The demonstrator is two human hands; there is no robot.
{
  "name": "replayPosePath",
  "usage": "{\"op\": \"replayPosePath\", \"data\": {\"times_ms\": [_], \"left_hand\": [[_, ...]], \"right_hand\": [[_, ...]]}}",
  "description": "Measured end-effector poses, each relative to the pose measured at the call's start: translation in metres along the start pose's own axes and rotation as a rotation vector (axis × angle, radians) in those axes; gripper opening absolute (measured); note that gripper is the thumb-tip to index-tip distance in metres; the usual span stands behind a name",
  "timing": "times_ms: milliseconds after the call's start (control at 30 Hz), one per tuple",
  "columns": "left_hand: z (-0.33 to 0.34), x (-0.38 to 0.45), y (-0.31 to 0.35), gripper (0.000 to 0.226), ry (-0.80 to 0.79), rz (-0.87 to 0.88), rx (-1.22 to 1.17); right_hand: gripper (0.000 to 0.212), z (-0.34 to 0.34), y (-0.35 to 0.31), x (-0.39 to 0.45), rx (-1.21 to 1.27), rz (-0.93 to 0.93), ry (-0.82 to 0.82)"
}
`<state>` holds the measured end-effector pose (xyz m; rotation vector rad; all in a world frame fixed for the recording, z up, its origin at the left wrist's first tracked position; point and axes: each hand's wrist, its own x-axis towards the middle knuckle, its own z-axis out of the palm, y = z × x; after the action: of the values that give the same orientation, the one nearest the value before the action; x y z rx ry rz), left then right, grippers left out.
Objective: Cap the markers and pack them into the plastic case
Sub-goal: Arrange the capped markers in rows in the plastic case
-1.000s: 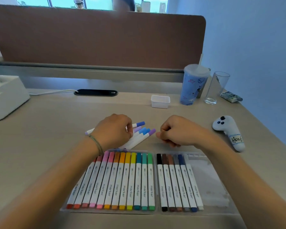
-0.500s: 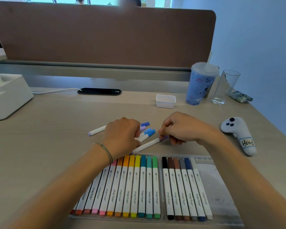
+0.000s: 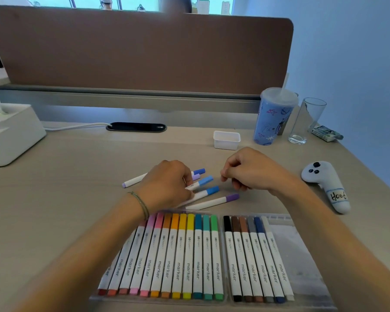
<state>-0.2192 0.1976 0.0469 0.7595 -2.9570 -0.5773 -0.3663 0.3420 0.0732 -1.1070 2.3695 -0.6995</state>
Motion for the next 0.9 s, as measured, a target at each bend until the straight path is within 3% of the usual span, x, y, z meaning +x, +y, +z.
{"op": "replayPosePath", "data": {"times_ms": [200, 533, 700, 900], "left_hand": [[-0.032, 0.001, -0.02, 0.019, 0.025, -0.07, -0.244], [-0.059, -0.006, -0.033, 0.068, 0.039, -0.098, -0.763], [-0.071, -0.008, -0.039, 0.055, 0.069, -0.097, -0.809], [-0.061, -0.008, -0.019, 0.042, -0.011, -0.023, -0.797]], "right_hand": [[0.016, 0.024, -0.013, 0.054, -0.228, -0.143, 0.135], [0.01, 0.042, -0.003, 0.085, -0.418, -0.302, 0.031], [0.009, 0.041, 0.002, 0.08, -0.353, -0.307, 0.033], [0.003, 0.02, 0.004, 0.044, -0.109, -0.313, 0.156]]}}
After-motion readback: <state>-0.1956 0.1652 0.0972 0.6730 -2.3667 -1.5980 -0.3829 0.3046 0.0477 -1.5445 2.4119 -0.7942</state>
